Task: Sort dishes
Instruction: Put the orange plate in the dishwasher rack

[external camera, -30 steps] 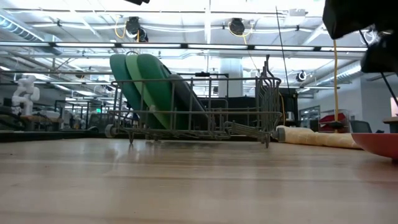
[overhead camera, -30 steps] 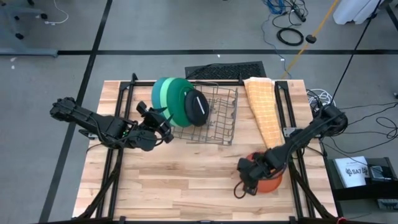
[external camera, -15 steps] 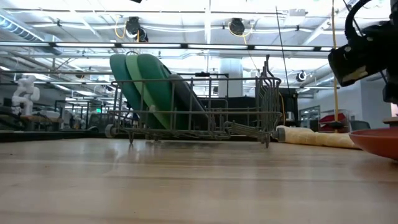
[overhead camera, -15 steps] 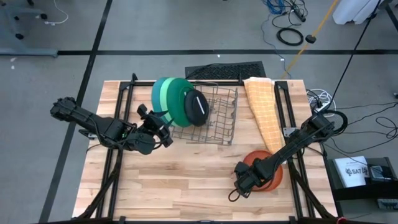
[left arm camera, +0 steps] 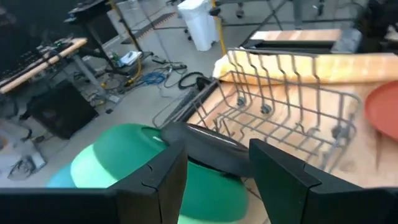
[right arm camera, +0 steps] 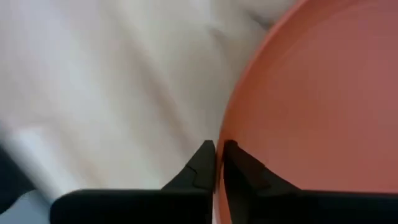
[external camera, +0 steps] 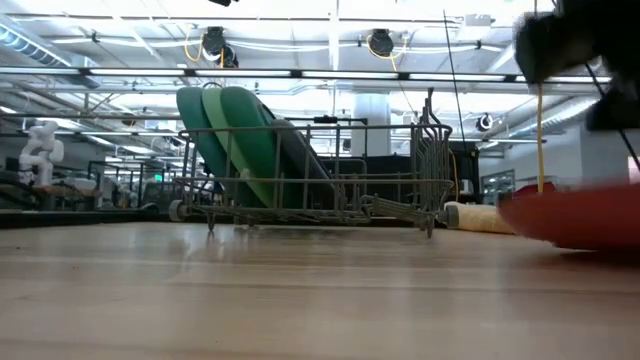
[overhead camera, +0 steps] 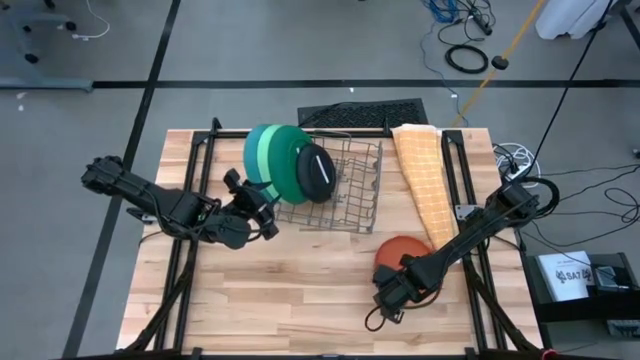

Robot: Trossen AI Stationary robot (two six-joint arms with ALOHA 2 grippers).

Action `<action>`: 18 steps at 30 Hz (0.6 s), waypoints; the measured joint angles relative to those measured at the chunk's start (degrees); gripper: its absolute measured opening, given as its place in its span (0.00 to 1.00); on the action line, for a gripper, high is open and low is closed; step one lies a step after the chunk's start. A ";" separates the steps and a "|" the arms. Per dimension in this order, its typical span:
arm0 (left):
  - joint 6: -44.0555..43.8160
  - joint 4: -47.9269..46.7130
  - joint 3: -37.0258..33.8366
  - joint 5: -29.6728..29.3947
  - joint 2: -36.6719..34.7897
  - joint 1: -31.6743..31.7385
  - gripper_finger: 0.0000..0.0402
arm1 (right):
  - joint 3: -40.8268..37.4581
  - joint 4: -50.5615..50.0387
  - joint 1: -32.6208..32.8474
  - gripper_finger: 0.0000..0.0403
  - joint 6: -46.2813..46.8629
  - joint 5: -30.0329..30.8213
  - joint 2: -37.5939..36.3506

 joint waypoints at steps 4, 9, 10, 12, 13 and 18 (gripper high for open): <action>10.32 6.99 0.00 1.63 -0.02 -1.28 0.46 | 6.90 0.05 -0.08 0.01 -8.32 -0.23 -3.25; 29.31 22.92 0.02 11.52 -0.46 -1.22 0.45 | 17.58 0.34 -0.23 0.00 -27.35 1.16 -6.65; 32.22 25.10 0.02 13.69 -0.48 -0.82 0.44 | 19.55 0.33 -0.47 0.00 -31.32 1.94 -7.34; 36.78 27.03 0.02 17.74 -0.65 0.66 0.42 | 22.83 0.12 -1.90 0.00 -38.45 2.95 -8.62; 38.08 27.17 0.04 19.76 -0.85 1.62 0.41 | 24.17 0.02 -2.64 0.00 -41.55 3.84 -9.29; 38.97 26.60 0.03 38.14 -2.33 8.04 0.37 | 28.26 -1.12 -7.31 0.00 -55.75 4.22 -13.02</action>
